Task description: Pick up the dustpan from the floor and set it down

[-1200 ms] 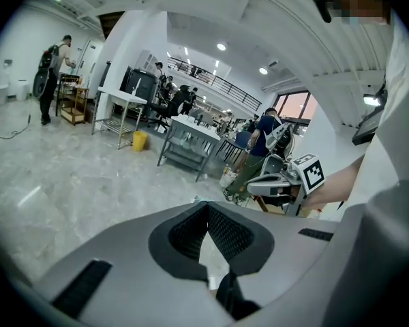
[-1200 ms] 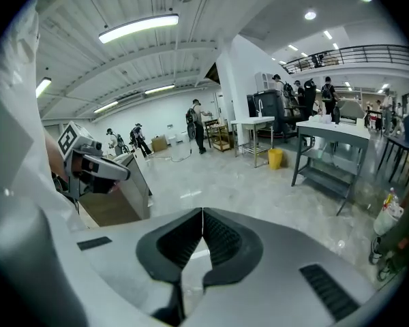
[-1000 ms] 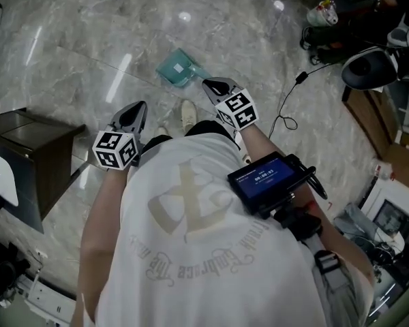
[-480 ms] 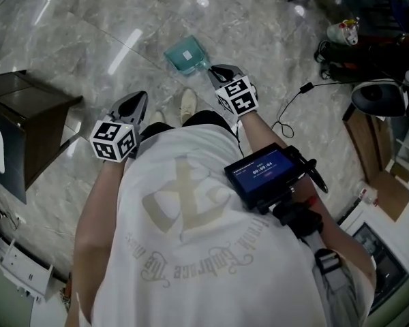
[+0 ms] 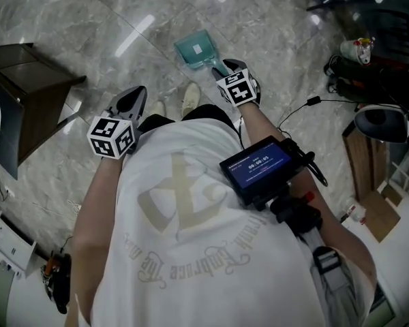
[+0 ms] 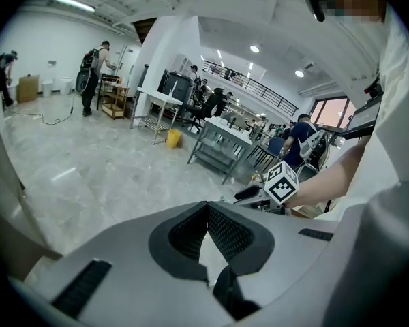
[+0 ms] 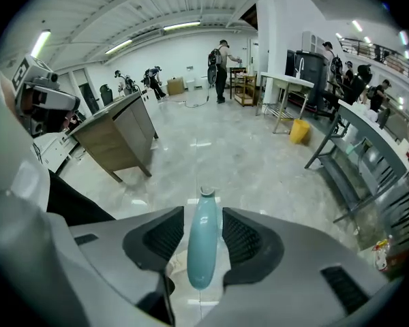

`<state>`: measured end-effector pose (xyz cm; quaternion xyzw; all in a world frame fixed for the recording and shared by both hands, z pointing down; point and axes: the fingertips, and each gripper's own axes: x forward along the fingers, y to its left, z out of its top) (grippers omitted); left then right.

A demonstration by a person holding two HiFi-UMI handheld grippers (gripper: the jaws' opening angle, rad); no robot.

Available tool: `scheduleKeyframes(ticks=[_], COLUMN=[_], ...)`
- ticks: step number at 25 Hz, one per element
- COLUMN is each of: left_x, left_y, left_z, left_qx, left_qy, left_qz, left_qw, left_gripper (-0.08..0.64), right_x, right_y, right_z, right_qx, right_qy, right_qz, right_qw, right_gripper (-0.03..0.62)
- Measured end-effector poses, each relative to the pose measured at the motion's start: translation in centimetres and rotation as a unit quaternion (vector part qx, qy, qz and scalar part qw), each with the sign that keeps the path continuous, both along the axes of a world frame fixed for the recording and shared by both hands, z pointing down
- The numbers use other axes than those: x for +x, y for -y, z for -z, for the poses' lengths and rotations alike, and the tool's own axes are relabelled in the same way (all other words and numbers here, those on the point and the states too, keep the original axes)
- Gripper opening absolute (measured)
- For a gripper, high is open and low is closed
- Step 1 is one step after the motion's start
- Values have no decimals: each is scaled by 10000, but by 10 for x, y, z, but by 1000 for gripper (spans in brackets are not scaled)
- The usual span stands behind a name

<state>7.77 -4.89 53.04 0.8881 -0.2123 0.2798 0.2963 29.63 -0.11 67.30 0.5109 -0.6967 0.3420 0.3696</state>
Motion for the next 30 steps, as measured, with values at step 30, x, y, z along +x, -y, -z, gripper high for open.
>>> scheduleKeyframes(ticks=[30], left_x=[-46], left_y=[-38], left_z=[10], left_qx=[17], left_qy=[462], left_qz=[1105], left_qw=[9928], left_gripper=[11], right_x=[3], right_y=[20], right_z=[-49], right_qx=[-363], right_qy=[-93], right_qz=[160], right_qw=[9992], right_gripper=[137])
